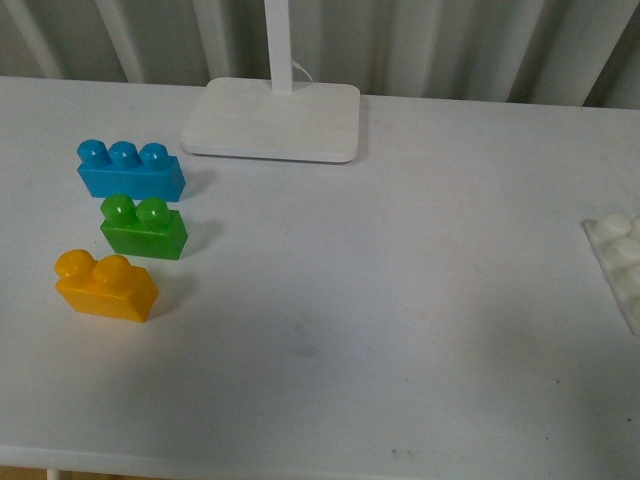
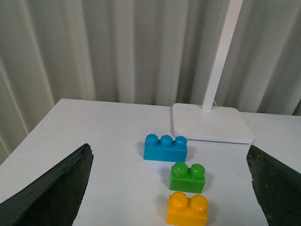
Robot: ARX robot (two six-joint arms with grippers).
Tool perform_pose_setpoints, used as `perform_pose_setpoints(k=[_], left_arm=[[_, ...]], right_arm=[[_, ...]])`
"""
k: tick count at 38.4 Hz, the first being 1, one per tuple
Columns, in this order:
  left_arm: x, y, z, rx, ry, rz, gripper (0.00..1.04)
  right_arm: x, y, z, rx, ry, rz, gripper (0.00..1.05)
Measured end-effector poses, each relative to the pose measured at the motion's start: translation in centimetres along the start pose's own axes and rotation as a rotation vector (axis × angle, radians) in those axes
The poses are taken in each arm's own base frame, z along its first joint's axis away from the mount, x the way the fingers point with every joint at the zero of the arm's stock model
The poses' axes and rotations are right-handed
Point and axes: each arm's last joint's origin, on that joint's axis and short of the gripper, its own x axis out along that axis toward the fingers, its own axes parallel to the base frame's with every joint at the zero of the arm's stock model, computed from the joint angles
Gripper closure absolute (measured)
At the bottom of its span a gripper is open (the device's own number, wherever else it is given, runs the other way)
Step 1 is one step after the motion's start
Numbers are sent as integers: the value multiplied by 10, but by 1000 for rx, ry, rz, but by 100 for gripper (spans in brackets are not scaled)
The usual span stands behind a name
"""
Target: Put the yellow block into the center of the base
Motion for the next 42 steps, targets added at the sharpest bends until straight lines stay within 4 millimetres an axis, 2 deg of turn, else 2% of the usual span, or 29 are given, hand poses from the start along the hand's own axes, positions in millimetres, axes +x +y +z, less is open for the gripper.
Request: perform_pose_setpoints(k=[26, 28, 30, 32, 37, 42], left_arm=[[0, 0, 0, 0, 0, 0, 6], [0, 0, 0, 0, 0, 0, 6], [0, 0, 0, 0, 0, -2, 6], [0, 0, 0, 0, 0, -1, 6], [0, 0, 0, 0, 0, -1, 6], [0, 0, 0, 0, 0, -1, 6]], right_arm=[[0, 0, 0, 0, 0, 0, 9], [1, 0, 0, 0, 170, 34, 9], [7, -3, 2, 2, 320, 55, 9], [15, -7, 4, 12, 365, 63, 9], [41, -22, 13, 19, 373, 70, 9], [76, -46, 20, -6, 379, 66, 9]])
